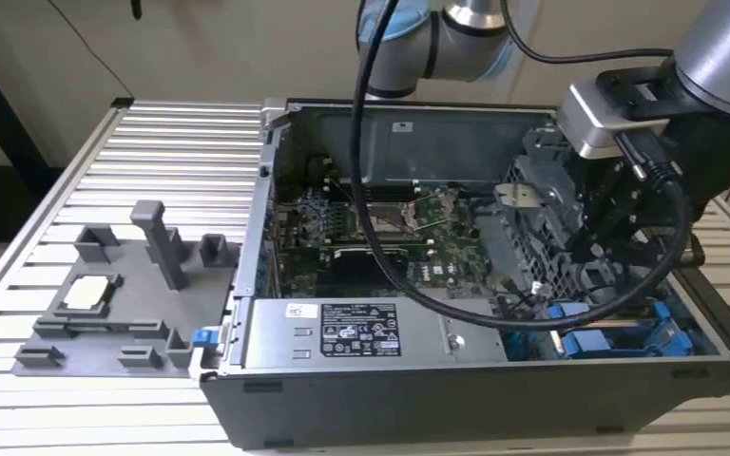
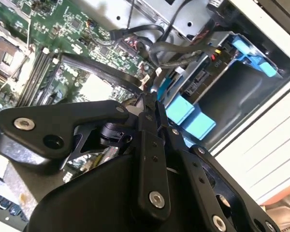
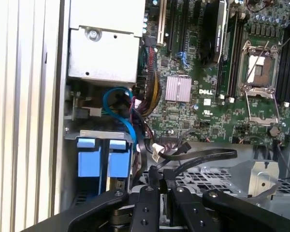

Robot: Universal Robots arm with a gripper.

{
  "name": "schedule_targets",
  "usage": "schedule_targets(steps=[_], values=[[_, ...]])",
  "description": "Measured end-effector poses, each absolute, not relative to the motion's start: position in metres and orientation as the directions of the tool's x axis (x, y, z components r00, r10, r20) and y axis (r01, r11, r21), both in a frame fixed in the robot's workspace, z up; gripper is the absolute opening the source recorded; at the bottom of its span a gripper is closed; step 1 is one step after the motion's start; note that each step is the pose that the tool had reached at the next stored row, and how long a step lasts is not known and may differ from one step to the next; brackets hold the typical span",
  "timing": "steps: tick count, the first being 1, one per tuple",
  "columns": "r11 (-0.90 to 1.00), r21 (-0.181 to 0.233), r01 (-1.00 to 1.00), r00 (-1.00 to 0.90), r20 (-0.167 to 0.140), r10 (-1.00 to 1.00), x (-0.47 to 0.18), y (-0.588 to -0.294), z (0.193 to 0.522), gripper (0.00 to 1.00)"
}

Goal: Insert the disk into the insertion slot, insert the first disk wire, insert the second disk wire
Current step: 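Insert the second disk wire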

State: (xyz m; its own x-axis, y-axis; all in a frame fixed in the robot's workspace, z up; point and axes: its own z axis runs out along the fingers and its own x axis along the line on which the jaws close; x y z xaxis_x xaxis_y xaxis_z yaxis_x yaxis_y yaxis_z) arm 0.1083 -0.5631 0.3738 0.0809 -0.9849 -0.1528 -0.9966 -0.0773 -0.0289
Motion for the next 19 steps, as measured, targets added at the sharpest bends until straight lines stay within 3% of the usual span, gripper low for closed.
schedule_targets(steps=[19], values=[[-0.075, -0.028, -0.997, 0.079, -0.151, -0.985, 0.131, -0.591, 0.360, 0.16]])
